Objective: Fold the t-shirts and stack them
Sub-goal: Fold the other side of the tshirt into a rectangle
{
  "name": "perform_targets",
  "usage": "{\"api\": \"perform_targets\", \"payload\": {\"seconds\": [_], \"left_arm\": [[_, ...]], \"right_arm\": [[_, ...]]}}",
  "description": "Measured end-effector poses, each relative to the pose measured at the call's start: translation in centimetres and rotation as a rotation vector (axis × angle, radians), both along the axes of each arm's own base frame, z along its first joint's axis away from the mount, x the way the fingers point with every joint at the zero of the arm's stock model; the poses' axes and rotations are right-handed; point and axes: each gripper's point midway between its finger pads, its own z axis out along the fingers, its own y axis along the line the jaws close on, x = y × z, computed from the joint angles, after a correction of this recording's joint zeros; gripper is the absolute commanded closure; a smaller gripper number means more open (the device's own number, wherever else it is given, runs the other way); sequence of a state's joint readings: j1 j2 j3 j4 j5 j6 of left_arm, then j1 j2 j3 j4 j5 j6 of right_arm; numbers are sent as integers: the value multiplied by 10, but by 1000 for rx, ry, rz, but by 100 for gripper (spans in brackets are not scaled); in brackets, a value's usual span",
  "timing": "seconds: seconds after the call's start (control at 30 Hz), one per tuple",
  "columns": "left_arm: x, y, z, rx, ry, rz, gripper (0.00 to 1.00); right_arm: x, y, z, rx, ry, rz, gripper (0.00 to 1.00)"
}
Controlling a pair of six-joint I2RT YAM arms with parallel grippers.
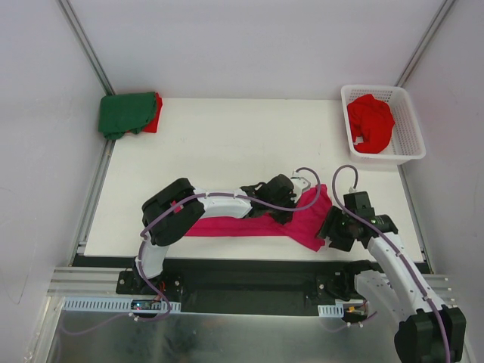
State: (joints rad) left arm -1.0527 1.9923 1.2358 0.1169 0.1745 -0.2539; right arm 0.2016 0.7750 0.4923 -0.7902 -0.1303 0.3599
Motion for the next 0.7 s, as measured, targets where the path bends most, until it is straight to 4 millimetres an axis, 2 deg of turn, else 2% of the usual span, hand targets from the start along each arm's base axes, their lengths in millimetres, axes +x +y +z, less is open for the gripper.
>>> {"api": "perform_targets", "payload": {"seconds": [0.3,0.53,0.7], "left_arm": [[0,0,0,1,0,1,100],[0,1,0,0,0,2,100],[0,1,-1,-1,-1,2,100]], "right_arm": [[4,-1,-13,-23,24,2,45],[7,0,-16,-24,17,2,65],[9,0,-16,-22,11,3,69]]}}
